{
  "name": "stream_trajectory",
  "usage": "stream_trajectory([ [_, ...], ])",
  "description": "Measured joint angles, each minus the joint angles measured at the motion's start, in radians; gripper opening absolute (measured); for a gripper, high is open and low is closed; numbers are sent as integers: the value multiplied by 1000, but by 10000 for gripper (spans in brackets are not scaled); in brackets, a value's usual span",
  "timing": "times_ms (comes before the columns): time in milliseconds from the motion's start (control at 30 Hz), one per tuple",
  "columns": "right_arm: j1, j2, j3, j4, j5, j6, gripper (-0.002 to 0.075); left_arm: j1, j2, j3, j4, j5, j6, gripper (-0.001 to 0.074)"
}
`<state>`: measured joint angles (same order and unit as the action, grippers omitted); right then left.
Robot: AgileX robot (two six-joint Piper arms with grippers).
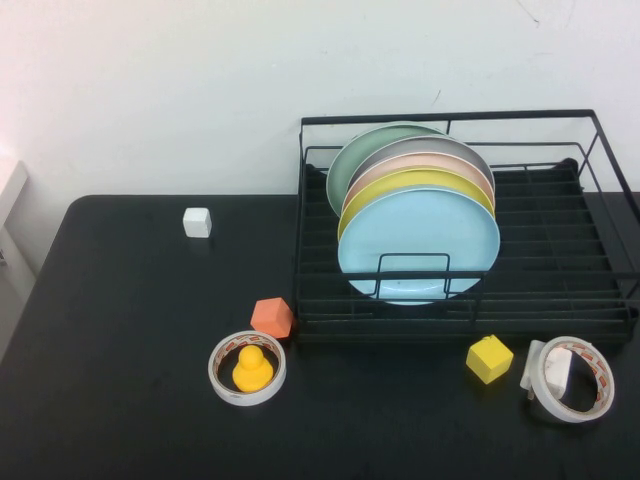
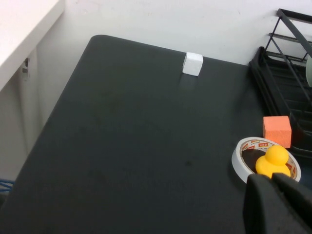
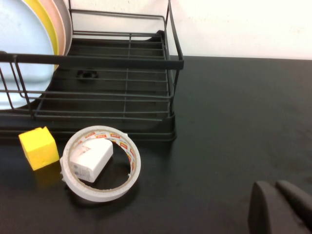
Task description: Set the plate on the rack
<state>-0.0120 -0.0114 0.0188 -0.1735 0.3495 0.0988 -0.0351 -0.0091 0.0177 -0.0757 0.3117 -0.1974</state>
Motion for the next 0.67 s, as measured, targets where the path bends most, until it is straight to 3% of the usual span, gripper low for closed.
stream_trajectory([
  [667,9,0,0,-2,1,0,-2,0,0,0,2,0,0,-3],
])
